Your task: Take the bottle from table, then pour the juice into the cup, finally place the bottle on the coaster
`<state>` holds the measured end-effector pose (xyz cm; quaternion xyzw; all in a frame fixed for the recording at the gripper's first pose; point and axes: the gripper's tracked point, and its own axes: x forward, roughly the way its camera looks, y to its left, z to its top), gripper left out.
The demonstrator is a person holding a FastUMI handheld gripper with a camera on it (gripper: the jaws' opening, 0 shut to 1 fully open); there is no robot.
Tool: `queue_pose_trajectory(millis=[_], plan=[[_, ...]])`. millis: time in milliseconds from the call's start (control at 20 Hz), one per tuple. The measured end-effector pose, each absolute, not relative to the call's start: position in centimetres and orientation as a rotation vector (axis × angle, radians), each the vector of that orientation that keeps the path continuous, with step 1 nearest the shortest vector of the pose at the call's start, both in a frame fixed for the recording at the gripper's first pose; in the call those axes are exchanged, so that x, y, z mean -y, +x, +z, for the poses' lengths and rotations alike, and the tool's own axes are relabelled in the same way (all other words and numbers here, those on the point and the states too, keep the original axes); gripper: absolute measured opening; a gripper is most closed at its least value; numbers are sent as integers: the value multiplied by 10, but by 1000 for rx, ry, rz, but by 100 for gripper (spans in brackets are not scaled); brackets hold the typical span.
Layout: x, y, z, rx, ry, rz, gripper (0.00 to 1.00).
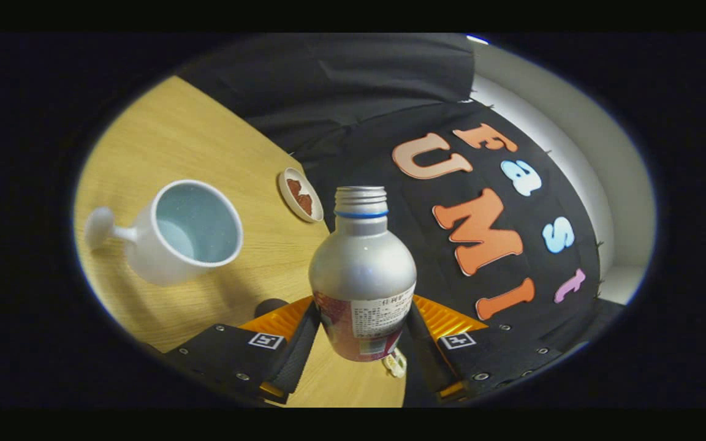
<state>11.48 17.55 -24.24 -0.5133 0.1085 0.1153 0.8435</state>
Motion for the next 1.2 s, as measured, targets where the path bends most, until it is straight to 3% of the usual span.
queue_pose_trajectory(millis=[750, 1200], plan=[[-154, 159, -278, -432, -314, 225, 78], [-157, 163, -321, -510, -185, 223, 78]])
